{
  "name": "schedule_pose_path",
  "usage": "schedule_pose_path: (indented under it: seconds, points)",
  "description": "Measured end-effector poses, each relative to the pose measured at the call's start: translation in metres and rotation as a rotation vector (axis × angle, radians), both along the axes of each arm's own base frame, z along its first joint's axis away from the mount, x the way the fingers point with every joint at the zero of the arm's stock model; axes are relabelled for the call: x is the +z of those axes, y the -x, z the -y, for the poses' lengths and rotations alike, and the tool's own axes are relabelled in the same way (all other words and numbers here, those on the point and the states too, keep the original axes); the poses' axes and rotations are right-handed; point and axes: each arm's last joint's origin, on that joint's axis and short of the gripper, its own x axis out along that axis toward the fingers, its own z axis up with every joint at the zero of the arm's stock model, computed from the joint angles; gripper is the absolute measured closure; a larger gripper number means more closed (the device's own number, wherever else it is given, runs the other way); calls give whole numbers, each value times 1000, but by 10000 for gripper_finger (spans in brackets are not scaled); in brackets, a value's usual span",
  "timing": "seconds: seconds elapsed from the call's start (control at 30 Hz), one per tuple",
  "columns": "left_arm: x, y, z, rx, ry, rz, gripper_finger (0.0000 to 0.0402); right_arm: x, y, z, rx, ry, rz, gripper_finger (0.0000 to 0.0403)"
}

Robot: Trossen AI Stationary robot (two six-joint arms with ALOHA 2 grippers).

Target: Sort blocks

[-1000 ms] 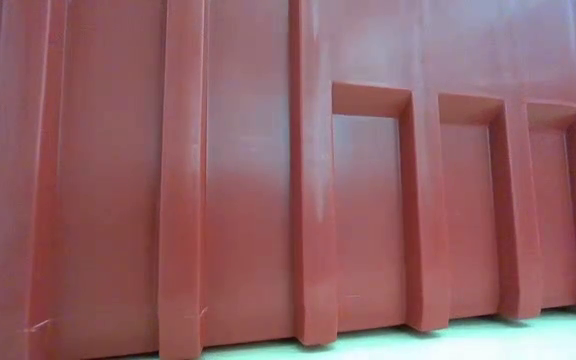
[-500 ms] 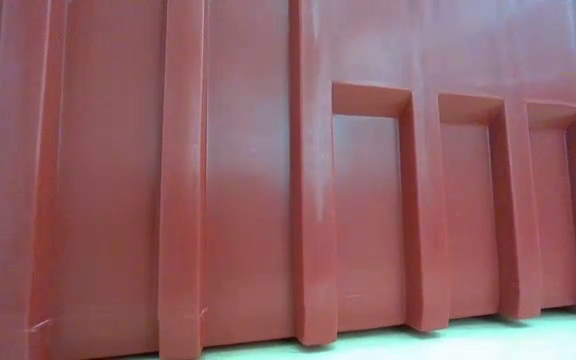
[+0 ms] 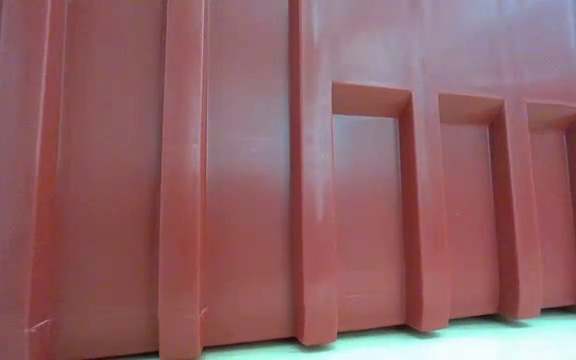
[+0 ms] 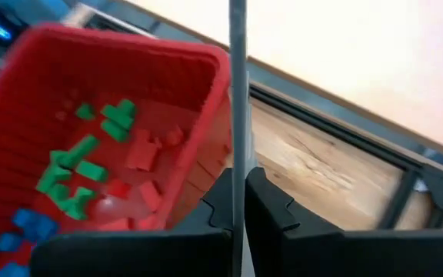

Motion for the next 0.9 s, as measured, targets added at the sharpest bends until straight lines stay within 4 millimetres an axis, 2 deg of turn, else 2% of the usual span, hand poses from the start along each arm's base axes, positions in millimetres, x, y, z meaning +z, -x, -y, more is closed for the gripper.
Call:
schedule_pose_path:
  seconds: [0.33,0.6,0.73,0.9]
  points:
    - [0,0,0,1,0,1,401,14,17,-14,18,20,196,403]
    - [0,0,-1,2,0,2,401,16,27,-24,37,-29,270,403]
    - [0,0,-1,2,-1,3,401,12,32,-27,28,-82,238,403]
    - [0,0,-1,2,-1,3,401,1,38,-31,-6,-167,117,403]
